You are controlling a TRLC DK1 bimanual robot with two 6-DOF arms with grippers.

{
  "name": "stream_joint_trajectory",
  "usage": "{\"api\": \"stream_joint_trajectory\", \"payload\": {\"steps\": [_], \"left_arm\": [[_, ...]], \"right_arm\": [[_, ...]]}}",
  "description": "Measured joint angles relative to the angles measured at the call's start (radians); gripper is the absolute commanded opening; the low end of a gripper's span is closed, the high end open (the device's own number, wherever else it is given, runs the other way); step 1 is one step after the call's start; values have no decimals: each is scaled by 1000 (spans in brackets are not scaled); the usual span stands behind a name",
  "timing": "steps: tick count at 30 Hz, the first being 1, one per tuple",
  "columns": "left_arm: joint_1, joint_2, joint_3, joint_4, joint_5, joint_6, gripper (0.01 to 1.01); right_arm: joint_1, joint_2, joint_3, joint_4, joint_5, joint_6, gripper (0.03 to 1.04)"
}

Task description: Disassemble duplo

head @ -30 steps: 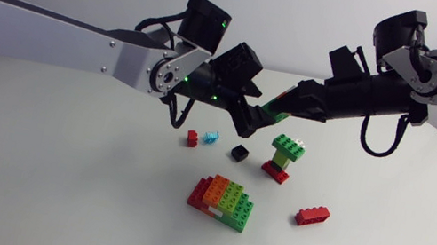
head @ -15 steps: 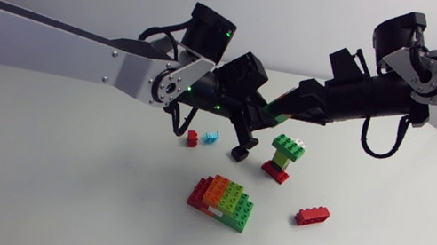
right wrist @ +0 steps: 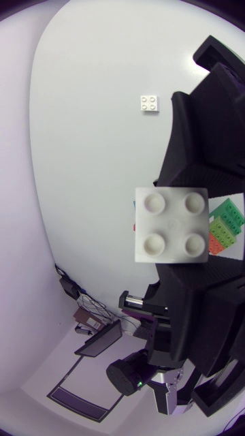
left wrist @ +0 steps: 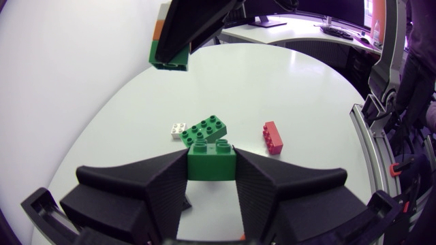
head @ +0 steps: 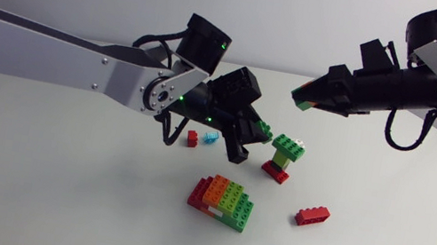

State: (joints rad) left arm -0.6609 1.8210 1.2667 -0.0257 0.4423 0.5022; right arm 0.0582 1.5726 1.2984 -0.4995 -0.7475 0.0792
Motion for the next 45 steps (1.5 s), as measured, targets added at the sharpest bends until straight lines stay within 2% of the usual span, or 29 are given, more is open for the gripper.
{"api": "stream_joint_trajectory", "payload": {"steps": [3, 5, 9, 12, 21, 33, 37, 39, 43, 45], "left_arm": [[21, 0, 0, -1, -22, 25, 348], [63, 0, 1, -17, -39, 43, 349], [188, 26, 28, -115, -66, 76, 349], [238, 49, 37, -196, -93, 99, 349], [216, 135, 63, -378, -129, 118, 352], [191, 235, 94, -434, -163, 118, 374], [191, 252, 95, -436, -171, 118, 621], [191, 252, 102, -441, -177, 118, 669], [192, 251, 128, -442, -182, 118, 870], [194, 243, 138, -442, -182, 118, 908]], "right_arm": [[-9, -5, -1, 5, 27, -26, 256], [-19, -21, -12, 10, 45, -45, 256], [-38, -58, -48, 9, 58, -74, 257], [-35, -65, -62, 9, 70, -87, 257], [15, -65, -78, 9, 98, -103, 257], [42, -65, -92, -5, 105, -133, 257], [43, -71, -92, -15, 105, -134, 257], [43, -72, -92, -17, 105, -134, 257], [46, -72, -92, -17, 101, -134, 257], [47, -72, -92, -18, 96, -134, 257]]}}
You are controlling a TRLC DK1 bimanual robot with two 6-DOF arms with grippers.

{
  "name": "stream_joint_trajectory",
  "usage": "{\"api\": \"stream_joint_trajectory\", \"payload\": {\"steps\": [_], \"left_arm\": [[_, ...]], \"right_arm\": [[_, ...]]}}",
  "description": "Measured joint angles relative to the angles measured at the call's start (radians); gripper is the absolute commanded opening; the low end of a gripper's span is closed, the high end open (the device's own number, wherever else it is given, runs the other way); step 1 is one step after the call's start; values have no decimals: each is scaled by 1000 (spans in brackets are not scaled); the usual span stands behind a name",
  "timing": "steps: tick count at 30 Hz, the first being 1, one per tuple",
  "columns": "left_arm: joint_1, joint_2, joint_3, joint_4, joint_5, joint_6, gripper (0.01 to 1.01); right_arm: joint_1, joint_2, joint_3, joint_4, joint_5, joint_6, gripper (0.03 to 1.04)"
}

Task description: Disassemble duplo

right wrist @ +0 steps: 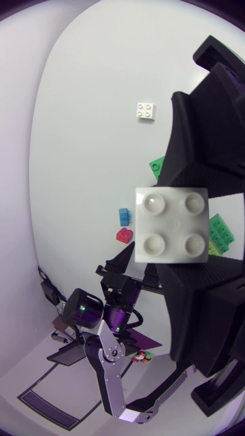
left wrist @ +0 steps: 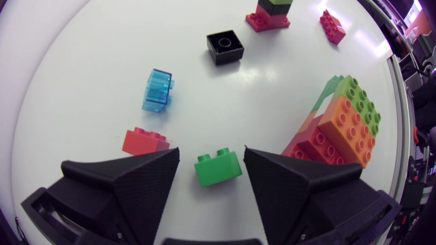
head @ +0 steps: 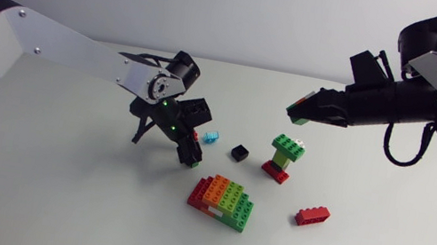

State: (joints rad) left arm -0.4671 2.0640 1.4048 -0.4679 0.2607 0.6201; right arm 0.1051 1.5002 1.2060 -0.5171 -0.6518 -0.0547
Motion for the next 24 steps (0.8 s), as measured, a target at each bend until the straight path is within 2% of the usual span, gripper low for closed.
{"api": "stream_joint_trajectory", "payload": {"steps": [5, 9, 14, 24], "left_arm": [[0, -76, 2, 15, 37, -6, 920], [-26, -181, -2, 116, 88, -26, 921], [-96, -282, -26, 244, 113, -77, 921], [-153, -288, -41, 275, 133, -125, 920]], "right_arm": [[0, 0, 0, 0, -34, -2, 257], [4, 1, 0, 3, -60, 12, 257], [35, 28, 6, 31, -74, 45, 257], [53, 101, 27, 81, -82, 98, 257]]}}
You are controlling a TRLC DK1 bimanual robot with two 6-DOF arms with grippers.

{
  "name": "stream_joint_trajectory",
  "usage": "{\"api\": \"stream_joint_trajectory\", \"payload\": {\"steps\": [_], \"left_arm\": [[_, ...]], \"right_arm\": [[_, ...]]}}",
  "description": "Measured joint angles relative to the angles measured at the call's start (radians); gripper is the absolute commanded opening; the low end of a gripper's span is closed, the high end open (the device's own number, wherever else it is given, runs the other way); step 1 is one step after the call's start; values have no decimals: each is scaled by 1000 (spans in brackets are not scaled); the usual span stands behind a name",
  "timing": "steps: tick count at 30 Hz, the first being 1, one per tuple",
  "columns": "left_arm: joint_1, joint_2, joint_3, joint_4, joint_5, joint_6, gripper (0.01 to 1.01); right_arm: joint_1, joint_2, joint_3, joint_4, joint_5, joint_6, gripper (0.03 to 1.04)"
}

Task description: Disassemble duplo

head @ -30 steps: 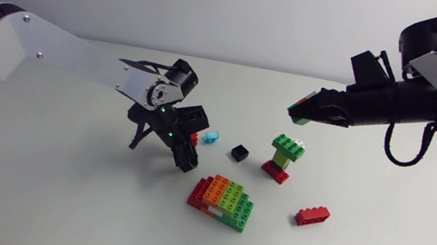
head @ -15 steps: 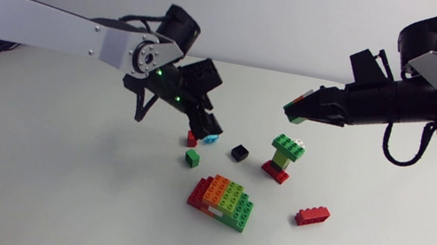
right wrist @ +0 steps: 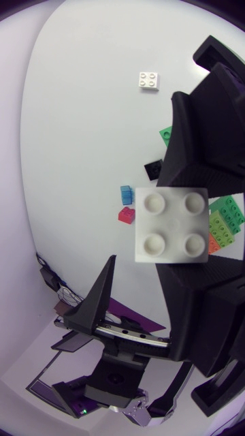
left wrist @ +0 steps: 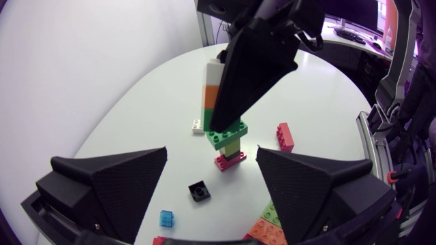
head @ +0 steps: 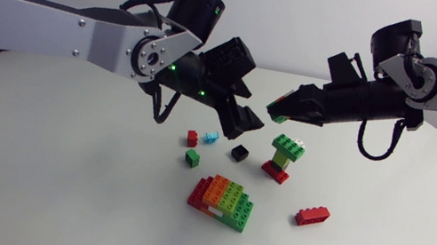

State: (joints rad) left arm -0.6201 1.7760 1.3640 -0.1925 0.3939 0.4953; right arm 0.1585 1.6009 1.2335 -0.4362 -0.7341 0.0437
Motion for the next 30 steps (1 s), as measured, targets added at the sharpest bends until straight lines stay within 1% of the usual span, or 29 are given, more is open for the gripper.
{"api": "stream_joint_trajectory", "payload": {"steps": [11, 16, 18, 21, 24, 25, 26, 30], "left_arm": [[-24, 26, 0, 70, 15, -26, 920], [-30, 46, 0, 82, 15, -32, 910], [-31, 55, 0, 91, 16, -37, 816], [-30, 67, 0, 101, 16, -38, 615], [-30, 72, 0, 121, 16, -43, 459], [-30, 72, 0, 132, 16, -44, 387], [-30, 72, 0, 144, 16, -44, 364], [-34, 72, -5, 161, 23, -45, 357]], "right_arm": [[22, 3, 0, -2, -52, 24, 257], [29, 3, 0, -2, -66, 24, 257], [33, 2, 0, -3, -72, 27, 257], [39, -2, 0, -4, -78, 32, 257], [41, -11, 0, -5, -82, 40, 257], [41, -14, 0, -5, -82, 42, 257], [41, -14, 0, -5, -82, 43, 259], [40, -16, 1, -2, -82, 46, 259]]}}
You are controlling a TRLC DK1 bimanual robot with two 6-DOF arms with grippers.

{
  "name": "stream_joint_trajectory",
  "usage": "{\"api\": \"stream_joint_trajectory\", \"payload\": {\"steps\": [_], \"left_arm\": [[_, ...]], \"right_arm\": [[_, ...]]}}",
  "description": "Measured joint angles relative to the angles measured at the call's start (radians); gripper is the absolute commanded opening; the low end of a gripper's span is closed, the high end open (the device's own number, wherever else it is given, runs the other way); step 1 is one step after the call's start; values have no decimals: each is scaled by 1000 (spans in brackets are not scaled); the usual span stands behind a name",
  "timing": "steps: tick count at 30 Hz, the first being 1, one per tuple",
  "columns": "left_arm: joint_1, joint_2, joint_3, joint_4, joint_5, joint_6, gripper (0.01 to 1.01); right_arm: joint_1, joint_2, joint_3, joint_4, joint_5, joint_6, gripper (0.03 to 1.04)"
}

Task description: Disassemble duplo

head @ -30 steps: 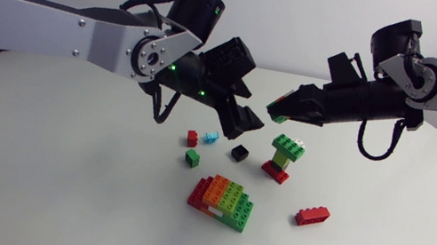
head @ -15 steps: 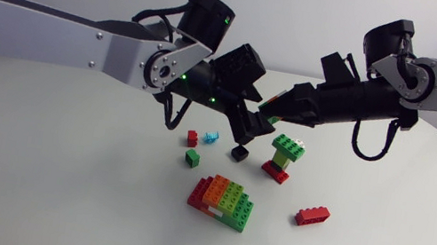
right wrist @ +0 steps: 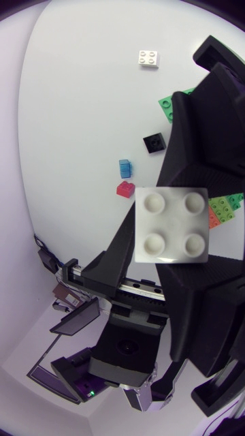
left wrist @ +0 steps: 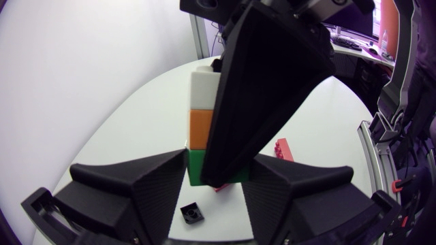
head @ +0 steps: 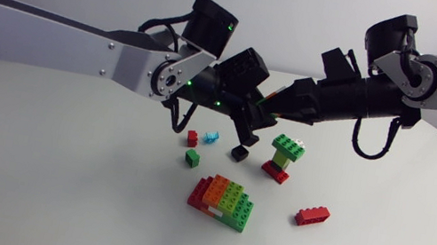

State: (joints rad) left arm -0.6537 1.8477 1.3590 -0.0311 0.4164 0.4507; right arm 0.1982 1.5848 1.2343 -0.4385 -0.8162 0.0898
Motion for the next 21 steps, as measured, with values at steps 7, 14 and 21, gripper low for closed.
{"api": "stream_joint_trajectory", "payload": {"steps": [7, 14, 21], "left_arm": [[-3, 0, -14, 29, -4, 4, 341], [-1, -2, -36, 19, -4, 5, 339], [16, -5, -77, 10, -4, 27, 339]], "right_arm": [[-3, 0, 0, -3, 2, 31, 456], [-15, -5, 0, -6, -19, 8, 882], [-42, -15, 0, -16, -22, -8, 795]]}}
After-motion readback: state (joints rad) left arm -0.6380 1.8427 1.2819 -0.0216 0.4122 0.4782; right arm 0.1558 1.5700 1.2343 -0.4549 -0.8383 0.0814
